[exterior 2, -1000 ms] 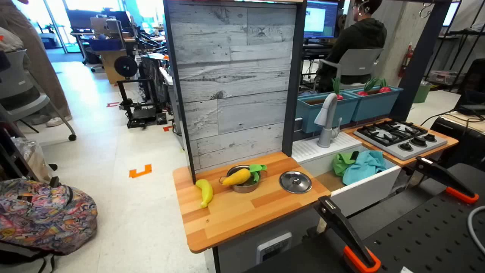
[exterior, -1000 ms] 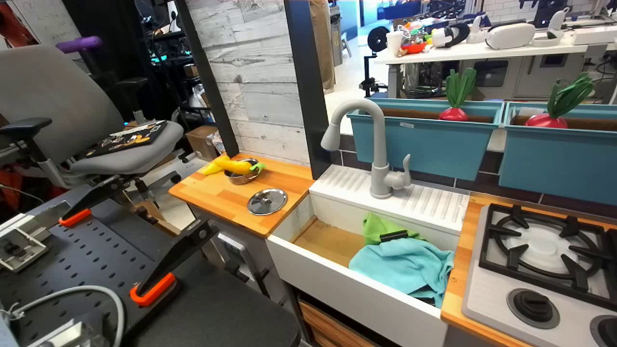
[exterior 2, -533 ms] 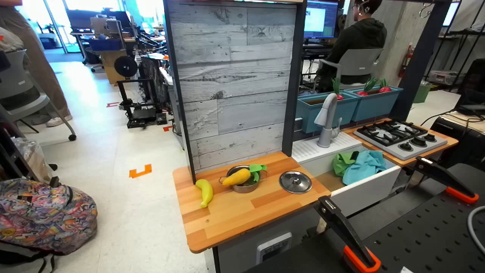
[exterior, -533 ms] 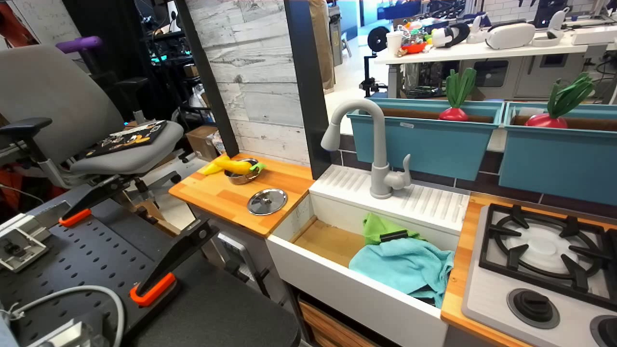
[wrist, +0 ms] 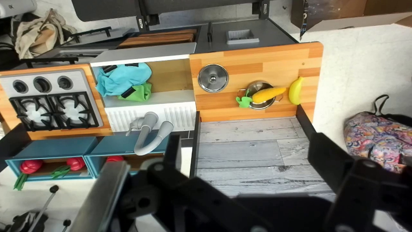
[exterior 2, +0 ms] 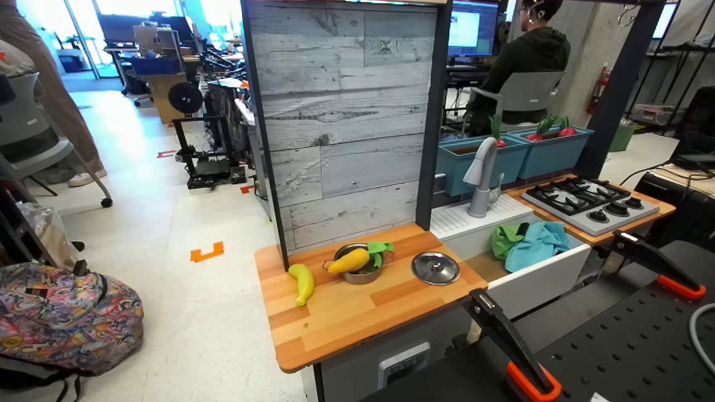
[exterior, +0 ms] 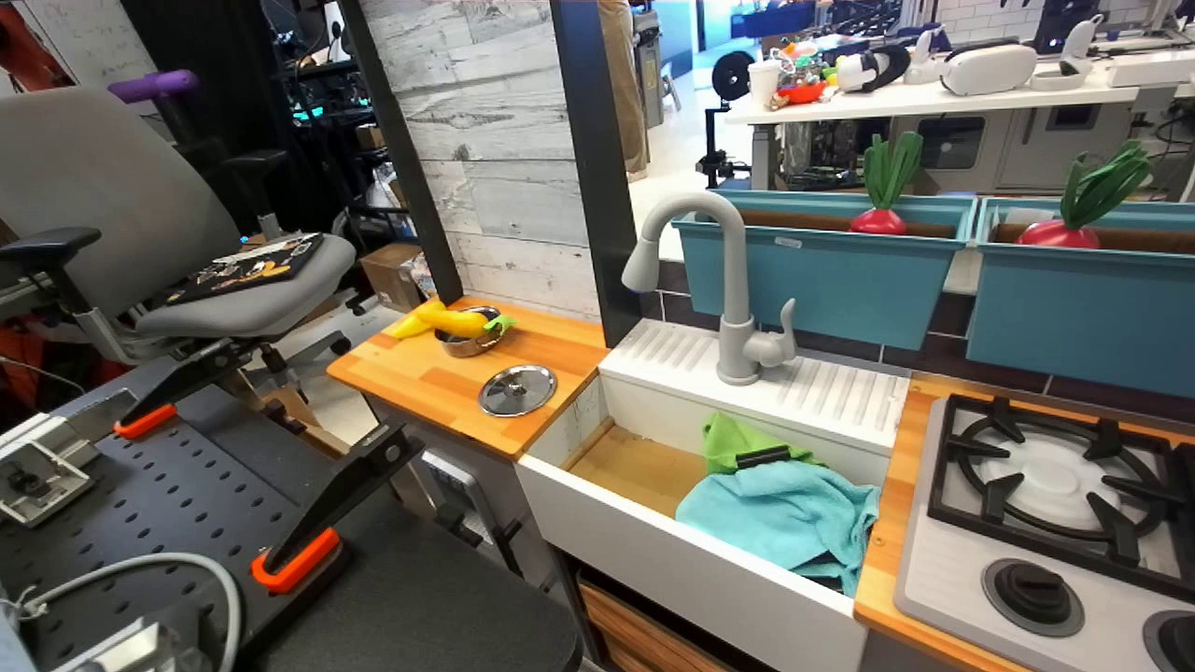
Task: Move the banana to the right
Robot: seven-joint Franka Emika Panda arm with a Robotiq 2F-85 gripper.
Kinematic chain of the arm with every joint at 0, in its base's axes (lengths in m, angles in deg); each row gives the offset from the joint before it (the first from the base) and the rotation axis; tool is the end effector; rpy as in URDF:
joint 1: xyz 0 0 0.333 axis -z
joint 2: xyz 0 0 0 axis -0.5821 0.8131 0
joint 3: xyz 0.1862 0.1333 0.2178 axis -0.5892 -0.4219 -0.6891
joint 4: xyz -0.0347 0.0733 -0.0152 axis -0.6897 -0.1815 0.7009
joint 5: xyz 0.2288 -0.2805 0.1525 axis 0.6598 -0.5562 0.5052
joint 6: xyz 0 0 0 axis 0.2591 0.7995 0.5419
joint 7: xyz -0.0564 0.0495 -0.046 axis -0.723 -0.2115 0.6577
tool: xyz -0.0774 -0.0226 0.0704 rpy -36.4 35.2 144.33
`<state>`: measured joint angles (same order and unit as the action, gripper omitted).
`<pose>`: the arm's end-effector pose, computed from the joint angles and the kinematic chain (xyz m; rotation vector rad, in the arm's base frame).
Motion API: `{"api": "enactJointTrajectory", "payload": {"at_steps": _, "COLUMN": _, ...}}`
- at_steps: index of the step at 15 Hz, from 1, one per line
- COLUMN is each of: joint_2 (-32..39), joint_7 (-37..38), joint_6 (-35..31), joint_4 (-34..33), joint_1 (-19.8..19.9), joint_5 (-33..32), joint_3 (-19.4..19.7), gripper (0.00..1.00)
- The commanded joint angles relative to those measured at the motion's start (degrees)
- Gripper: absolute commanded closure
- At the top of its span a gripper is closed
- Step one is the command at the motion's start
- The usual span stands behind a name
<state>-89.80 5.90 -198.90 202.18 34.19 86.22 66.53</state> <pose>0.3379 0.0687 0.5504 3.0441 -0.0878 0.3224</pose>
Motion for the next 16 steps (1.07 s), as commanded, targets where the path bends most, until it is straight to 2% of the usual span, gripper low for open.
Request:
{"api": "enactJointTrajectory", "payload": {"at_steps": 1, "joint_2": 2.6, "joint_7": -2.1, "joint_6": -6.2, "joint_4": 0.9, "joint_1": -0.5, "joint_5": 2.1, "joint_3": 3.2, "gripper": 0.00}}
{"api": "enactJointTrajectory", "payload": {"at_steps": 6, "joint_2": 12.7, "joint_7": -7.6, "joint_6": -18.8, "joint_4": 2.8, "joint_1": -3.4, "joint_5": 9.2, "joint_3": 6.3, "gripper": 0.00}}
{"api": "enactJointTrajectory", "payload": {"at_steps": 11, "joint_2": 27.9, "joint_7": -9.1, "joint_6": -29.2, "joint_4": 1.8, "joint_1": -6.5, "joint_5": 12.6, "joint_3": 4.0, "gripper": 0.00}}
{"api": "enactJointTrajectory", "payload": {"at_steps": 12, "joint_2": 30.8, "joint_7": -8.3, "joint_6": -29.6, "joint_4": 1.1, "joint_1": -6.3, "joint_5": 10.8, "joint_3": 3.2, "gripper": 0.00}}
{"api": "enactJointTrajectory", "payload": {"at_steps": 13, "joint_2": 24.8, "joint_7": -8.0, "joint_6": -27.3, "joint_4": 3.5, "joint_1": -5.8, "joint_5": 11.0, "joint_3": 3.9, "gripper": 0.00}}
{"api": "enactJointTrajectory", "payload": {"at_steps": 16, "joint_2": 30.8, "joint_7": -8.0, "joint_6": -29.2, "joint_4": 2.2, "joint_1": -6.1, "joint_5": 10.9, "joint_3": 3.0, "gripper": 0.00}}
